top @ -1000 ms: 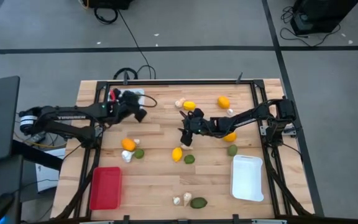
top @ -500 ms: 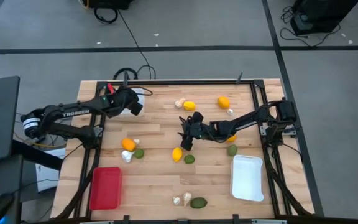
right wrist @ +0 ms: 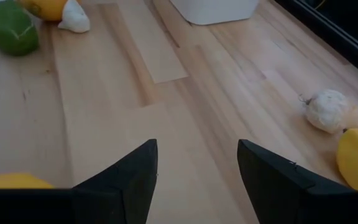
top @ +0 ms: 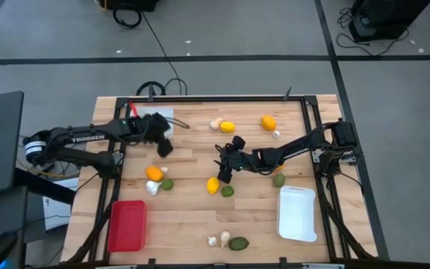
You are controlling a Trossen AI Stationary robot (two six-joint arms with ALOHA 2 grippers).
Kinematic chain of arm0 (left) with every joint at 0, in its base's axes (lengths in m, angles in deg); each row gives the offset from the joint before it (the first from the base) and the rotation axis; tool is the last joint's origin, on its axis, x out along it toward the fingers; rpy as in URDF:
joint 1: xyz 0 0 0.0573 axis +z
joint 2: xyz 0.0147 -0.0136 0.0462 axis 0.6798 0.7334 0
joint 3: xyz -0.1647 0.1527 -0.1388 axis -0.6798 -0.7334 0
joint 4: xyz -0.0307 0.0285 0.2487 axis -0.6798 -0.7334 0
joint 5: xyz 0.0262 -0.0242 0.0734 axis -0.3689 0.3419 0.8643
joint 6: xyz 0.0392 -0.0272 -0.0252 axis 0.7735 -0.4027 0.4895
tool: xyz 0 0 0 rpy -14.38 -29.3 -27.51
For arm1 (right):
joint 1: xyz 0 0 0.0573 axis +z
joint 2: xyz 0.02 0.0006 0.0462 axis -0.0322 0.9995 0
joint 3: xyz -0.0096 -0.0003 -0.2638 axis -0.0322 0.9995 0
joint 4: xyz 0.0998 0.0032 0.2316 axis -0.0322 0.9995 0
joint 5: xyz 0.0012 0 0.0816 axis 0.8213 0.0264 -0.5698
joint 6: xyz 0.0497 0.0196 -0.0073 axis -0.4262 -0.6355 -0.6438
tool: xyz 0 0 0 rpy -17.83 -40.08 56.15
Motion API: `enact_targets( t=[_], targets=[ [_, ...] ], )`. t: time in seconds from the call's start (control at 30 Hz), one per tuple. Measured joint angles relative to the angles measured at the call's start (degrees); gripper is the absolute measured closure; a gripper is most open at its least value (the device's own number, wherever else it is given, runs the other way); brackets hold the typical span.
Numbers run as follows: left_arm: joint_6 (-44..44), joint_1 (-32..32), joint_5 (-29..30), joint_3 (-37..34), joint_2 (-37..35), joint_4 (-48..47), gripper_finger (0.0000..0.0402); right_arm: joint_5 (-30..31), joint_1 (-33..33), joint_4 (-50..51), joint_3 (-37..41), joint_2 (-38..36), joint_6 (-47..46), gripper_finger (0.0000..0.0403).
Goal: Sort produce into baskets
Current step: Put the top left green lime into the top white bin
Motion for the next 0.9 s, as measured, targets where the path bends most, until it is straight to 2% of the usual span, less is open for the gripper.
enact_targets(
  t=[0.13, 0.23, 0.37, 0.53, 0.73, 0.9],
  targets=[
    [-2.50, -5.46, -14.30, 0.00, 0.31, -0.01, 0.0144, 1.02, -0.15, 0.00, 0.00, 0.00, 0.10, 0.0172],
    [-3.18, -10.73, -18.24, 0.00, 0.28, -0.16, 0.0144, 1.12, -0.15, -0.02, 0.00, 0.00, 0.54, 0.0172],
    [-0.91, -18.71, -17.79, 0.00, 0.64, -1.10, 0.0144, 1.11, -0.15, 0.00, 0.00, 0.02, 1.49, 0.0172],
    [-0.33, -26.99, -12.97, 0.02, 2.89, 0.37, 0.0144, 1.11, -0.15, 0.00, 0.00, 0.02, 2.08, 0.0172],
    [-5.78, -31.25, -4.88, 0.04, 8.65, 0.65, 0.0125, 0.71, -0.15, -0.25, 0.00, 0.02, 2.64, 0.0172],
    [-4.42, -33.32, -4.24, 0.00, 15.18, 0.72, 0.0095, 0.69, -0.15, -0.26, 0.00, 0.02, 2.64, 0.0172]
  ],
)
